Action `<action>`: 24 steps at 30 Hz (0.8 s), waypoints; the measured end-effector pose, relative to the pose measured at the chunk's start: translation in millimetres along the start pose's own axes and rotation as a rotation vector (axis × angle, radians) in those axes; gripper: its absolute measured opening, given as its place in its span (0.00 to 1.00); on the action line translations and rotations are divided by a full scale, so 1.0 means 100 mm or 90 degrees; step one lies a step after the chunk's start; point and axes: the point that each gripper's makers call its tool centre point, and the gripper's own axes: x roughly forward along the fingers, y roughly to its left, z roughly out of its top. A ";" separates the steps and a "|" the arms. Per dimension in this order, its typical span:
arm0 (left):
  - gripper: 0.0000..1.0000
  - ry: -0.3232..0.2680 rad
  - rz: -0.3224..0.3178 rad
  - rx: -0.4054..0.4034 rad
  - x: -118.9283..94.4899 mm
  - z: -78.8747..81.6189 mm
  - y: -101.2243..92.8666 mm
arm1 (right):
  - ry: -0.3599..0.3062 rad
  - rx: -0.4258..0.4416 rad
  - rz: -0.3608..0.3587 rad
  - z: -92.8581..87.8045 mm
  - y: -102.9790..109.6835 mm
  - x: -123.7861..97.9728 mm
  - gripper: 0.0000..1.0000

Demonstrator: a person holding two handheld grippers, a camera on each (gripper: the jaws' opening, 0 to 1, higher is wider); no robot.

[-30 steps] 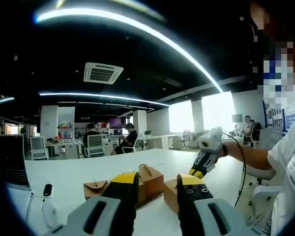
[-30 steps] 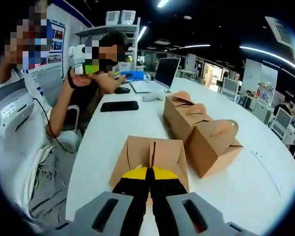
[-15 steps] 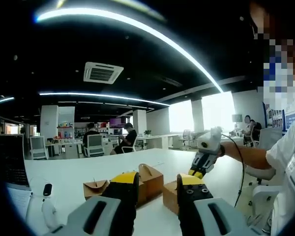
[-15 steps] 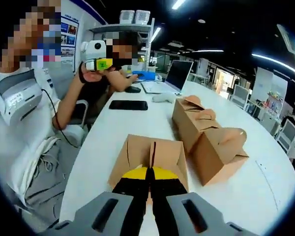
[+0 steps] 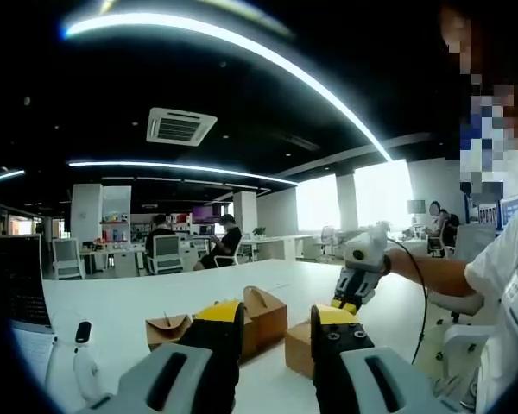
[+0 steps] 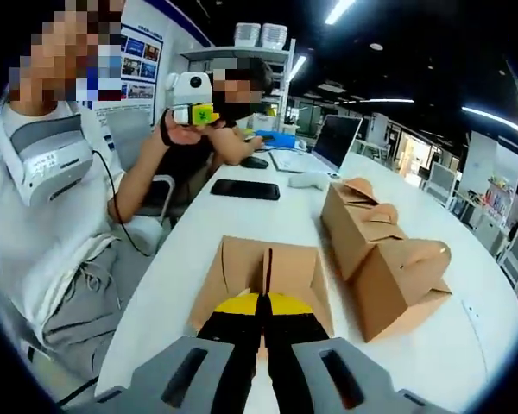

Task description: Pick up one paper box from the group, open the paper box, and remove the item inside

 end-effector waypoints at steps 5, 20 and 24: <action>0.33 0.002 0.001 -0.001 0.00 -0.01 0.00 | -0.005 -0.002 0.010 0.02 0.05 0.02 0.03; 0.33 0.002 -0.001 -0.001 0.00 -0.01 0.00 | -0.025 0.002 0.011 0.08 0.09 0.01 0.08; 0.33 0.001 -0.002 -0.001 0.00 0.00 0.00 | -0.037 0.009 0.000 0.10 0.07 -0.01 0.18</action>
